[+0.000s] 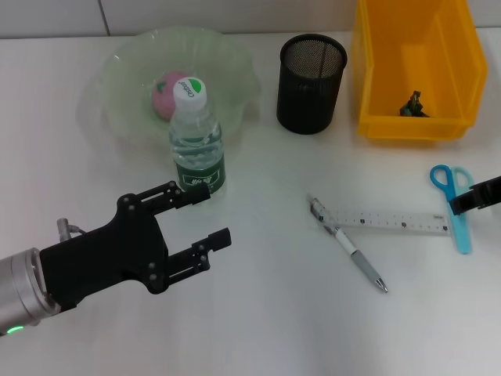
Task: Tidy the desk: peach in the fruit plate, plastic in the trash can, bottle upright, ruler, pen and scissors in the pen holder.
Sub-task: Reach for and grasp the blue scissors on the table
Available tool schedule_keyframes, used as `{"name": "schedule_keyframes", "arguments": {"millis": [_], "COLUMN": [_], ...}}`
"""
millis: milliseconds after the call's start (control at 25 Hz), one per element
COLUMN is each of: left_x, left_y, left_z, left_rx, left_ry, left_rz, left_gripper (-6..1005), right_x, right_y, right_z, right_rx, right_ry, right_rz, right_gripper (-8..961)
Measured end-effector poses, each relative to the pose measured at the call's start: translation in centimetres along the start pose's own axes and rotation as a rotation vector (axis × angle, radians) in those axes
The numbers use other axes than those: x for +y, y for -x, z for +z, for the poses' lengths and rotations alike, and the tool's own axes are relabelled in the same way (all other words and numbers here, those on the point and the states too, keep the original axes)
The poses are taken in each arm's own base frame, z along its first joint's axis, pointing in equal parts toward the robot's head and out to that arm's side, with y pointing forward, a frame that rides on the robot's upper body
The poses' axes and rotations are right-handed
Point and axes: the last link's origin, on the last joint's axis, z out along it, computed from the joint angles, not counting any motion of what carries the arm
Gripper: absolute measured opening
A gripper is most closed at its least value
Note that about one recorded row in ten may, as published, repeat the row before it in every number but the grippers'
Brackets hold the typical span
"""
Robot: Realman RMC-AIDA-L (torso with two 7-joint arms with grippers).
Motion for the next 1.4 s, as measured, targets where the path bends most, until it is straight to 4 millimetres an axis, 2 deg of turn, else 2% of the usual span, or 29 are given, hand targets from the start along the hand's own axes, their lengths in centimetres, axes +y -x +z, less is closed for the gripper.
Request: {"name": "schedule_keyframes", "arguments": {"millis": [400,720,1400], "left_x": [0.2,0.2,0.1], "left_y": [0.2,0.2,0.2], "left_z": [0.1,0.1,0.0], "left_rx": [-0.015,-0.015,-0.015], "left_ry": [0.014,0.015,0.011], "left_rz": [0.002,0.006,0.013], "left_gripper": [638,638,639], "right_x": [-0.1,0.0,0.3], "right_y": [0.3,0.6,1.2], "right_z": [1.2,1.4,2.1], "right_rx": [0.005,0.008,0.022], "right_ry": [-0.004,-0.001,0.006], "right_rz": [0.017,0.014,0.008], "right_gripper": [467,364,354]}}
